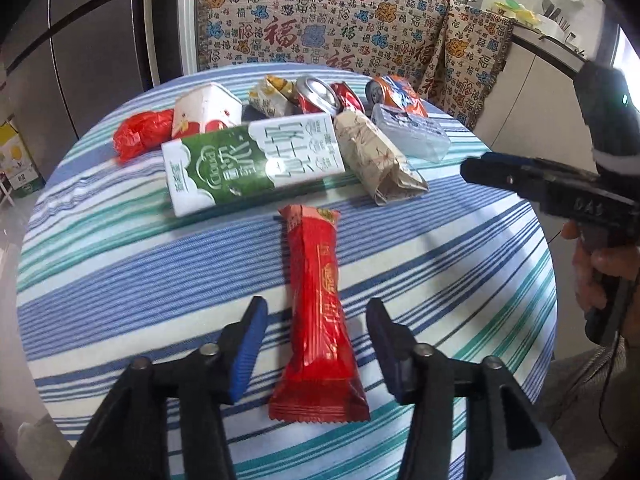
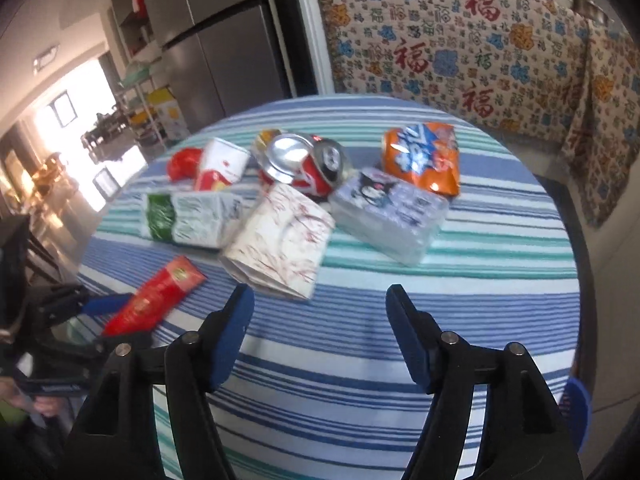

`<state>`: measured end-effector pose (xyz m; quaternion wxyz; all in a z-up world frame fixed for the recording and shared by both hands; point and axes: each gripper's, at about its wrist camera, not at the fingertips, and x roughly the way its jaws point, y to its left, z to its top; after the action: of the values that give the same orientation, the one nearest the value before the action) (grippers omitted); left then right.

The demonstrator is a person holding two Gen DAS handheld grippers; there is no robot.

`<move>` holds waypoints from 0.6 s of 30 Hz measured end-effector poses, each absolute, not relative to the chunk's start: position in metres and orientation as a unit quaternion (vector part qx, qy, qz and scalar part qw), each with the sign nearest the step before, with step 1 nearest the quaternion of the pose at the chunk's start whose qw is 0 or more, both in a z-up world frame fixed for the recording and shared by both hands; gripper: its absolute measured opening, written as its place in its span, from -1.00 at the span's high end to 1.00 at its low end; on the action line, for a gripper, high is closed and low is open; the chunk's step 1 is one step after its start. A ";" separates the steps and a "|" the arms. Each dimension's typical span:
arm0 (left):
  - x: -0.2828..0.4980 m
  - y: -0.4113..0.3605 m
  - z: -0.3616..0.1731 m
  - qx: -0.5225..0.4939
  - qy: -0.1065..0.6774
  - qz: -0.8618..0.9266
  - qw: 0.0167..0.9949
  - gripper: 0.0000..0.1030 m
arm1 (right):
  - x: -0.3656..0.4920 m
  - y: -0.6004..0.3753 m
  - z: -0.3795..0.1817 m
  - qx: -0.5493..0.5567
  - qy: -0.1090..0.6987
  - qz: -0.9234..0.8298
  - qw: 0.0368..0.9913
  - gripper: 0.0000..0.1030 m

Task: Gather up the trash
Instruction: 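Grasp the red candy wrapper with the left tool while the right tool grasps the floral box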

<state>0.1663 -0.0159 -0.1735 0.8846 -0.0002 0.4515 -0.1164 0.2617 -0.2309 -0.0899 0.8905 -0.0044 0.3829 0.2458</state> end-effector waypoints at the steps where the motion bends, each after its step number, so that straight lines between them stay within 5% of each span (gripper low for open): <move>1: 0.168 -0.017 -0.173 0.005 0.452 -0.118 0.884 -0.06 | 0.263 -0.219 -0.087 -0.003 0.379 0.255 0.889 -0.37; 7: 0.176 -0.023 -0.179 0.032 0.465 -0.117 0.877 -0.06 | 0.282 -0.147 -0.106 -0.068 0.387 0.250 0.885 -0.37; 10: 0.176 -0.019 -0.179 0.024 0.463 -0.115 0.878 -0.06 | 0.284 -0.149 -0.116 -0.080 0.401 0.237 0.881 0.10; 15: 0.178 -0.013 -0.177 0.010 0.459 -0.114 0.881 -0.04 | 0.271 -0.182 -0.108 -0.073 0.409 0.246 0.876 0.12; 18: 0.179 -0.015 -0.177 0.011 0.462 -0.118 0.879 0.47 | 0.259 -0.198 -0.108 -0.079 0.426 0.257 0.864 0.11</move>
<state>0.1794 -0.0146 -0.1775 0.8789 0.0109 0.4620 -0.1183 0.2587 -0.1981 -0.1083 0.8640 -0.0790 0.4256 0.2571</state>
